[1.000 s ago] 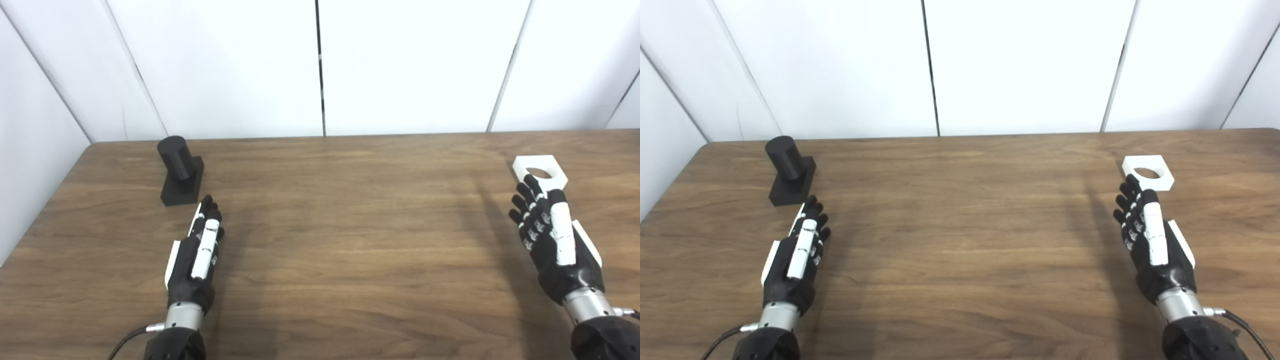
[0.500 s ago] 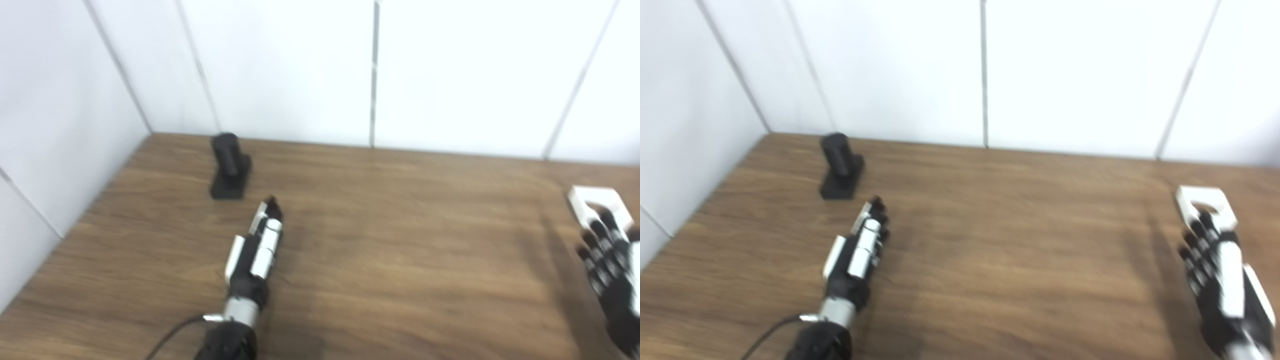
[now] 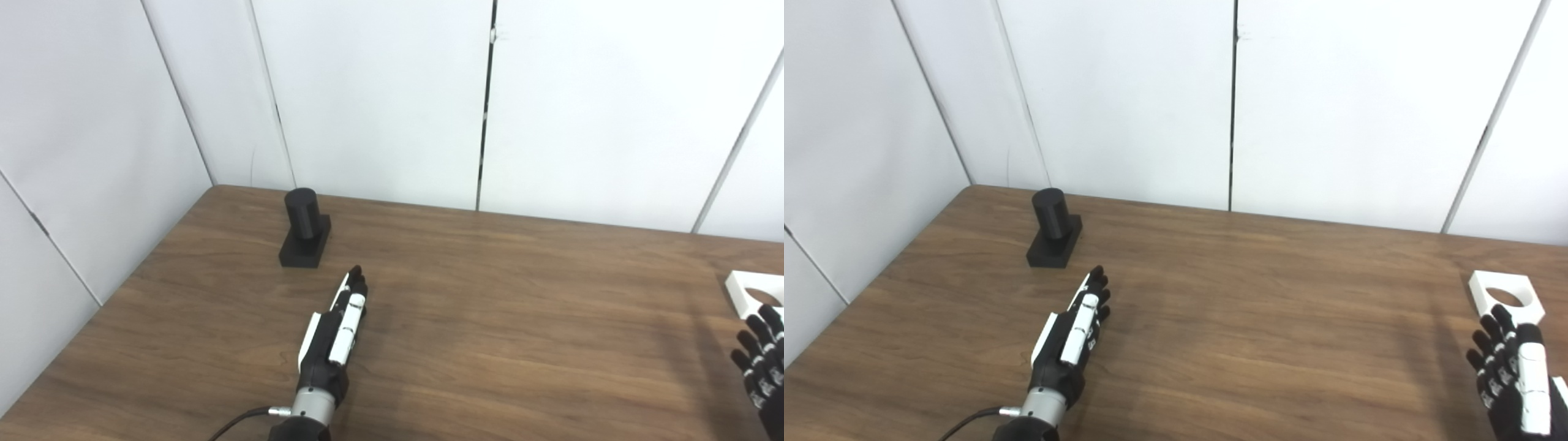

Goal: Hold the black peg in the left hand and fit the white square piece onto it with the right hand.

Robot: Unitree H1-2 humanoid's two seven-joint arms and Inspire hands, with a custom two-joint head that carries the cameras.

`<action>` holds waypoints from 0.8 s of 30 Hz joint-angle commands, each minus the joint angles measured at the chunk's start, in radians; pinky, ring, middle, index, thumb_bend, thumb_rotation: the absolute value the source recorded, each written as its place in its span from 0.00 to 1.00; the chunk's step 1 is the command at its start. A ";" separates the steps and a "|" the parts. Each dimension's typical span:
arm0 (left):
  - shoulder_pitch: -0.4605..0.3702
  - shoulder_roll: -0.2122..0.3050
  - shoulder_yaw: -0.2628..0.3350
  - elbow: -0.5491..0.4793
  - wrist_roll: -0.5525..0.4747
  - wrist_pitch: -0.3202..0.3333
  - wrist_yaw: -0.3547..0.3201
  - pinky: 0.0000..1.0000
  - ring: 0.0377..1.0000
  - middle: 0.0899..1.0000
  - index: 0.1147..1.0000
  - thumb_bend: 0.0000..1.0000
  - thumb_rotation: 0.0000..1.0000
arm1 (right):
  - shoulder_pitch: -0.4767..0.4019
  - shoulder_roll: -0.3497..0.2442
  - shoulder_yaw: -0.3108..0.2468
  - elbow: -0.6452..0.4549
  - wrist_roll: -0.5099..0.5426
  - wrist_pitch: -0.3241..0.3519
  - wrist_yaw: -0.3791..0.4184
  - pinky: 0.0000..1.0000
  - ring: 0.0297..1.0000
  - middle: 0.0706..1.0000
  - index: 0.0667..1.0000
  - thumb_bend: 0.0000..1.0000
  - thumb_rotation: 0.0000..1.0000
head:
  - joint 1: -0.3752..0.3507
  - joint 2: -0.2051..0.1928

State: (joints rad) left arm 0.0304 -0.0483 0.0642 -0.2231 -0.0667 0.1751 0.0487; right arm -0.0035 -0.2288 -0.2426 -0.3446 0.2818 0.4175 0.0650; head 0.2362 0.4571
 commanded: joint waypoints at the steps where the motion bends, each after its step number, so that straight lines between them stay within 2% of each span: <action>1: -0.015 -0.011 0.000 -0.003 -0.004 -0.051 0.005 1.00 1.00 1.00 1.00 0.45 0.82 | -0.023 -0.011 0.000 -0.021 -0.007 -0.028 0.000 1.00 1.00 1.00 1.00 0.55 1.00 | 0.012 -0.008; 5: -0.019 -0.014 -0.011 0.026 0.018 -0.086 0.003 1.00 1.00 1.00 1.00 0.43 0.82 | -0.025 -0.018 -0.006 -0.009 -0.004 -0.035 0.006 1.00 1.00 1.00 1.00 0.56 1.00 | 0.064 -0.028; 8: -0.024 -0.014 -0.015 0.044 0.026 -0.098 0.002 1.00 1.00 1.00 1.00 0.45 0.82 | -0.025 -0.020 -0.010 -0.004 -0.002 -0.042 0.009 1.00 1.00 1.00 1.00 0.56 1.00 | 0.076 -0.035; 13: -0.026 -0.017 -0.014 0.056 0.028 -0.094 0.006 1.00 1.00 1.00 1.00 0.49 0.81 | -0.021 -0.017 -0.011 -0.006 0.001 -0.043 0.010 1.00 1.00 1.00 1.00 0.54 1.00 | 0.068 -0.036; 22: -0.023 -0.010 -0.010 0.055 0.021 -0.097 -0.001 1.00 1.00 1.00 1.00 0.48 0.82 | -0.021 -0.016 -0.001 -0.007 -0.004 -0.038 0.013 1.00 1.00 1.00 1.00 0.56 1.00 | 0.046 -0.016; 24: -0.024 -0.009 -0.013 0.046 0.026 -0.086 -0.001 1.00 1.00 1.00 1.00 0.49 0.79 | -0.025 -0.018 -0.001 -0.008 -0.007 -0.039 0.011 1.00 1.00 1.00 1.00 0.57 1.00 | 0.046 -0.014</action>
State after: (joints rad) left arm 0.0258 -0.0606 0.0573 -0.1577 -0.0464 0.0855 0.0478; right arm -0.0017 -0.2349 -0.2414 -0.3364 0.2742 0.4144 0.0714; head 0.2807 0.4433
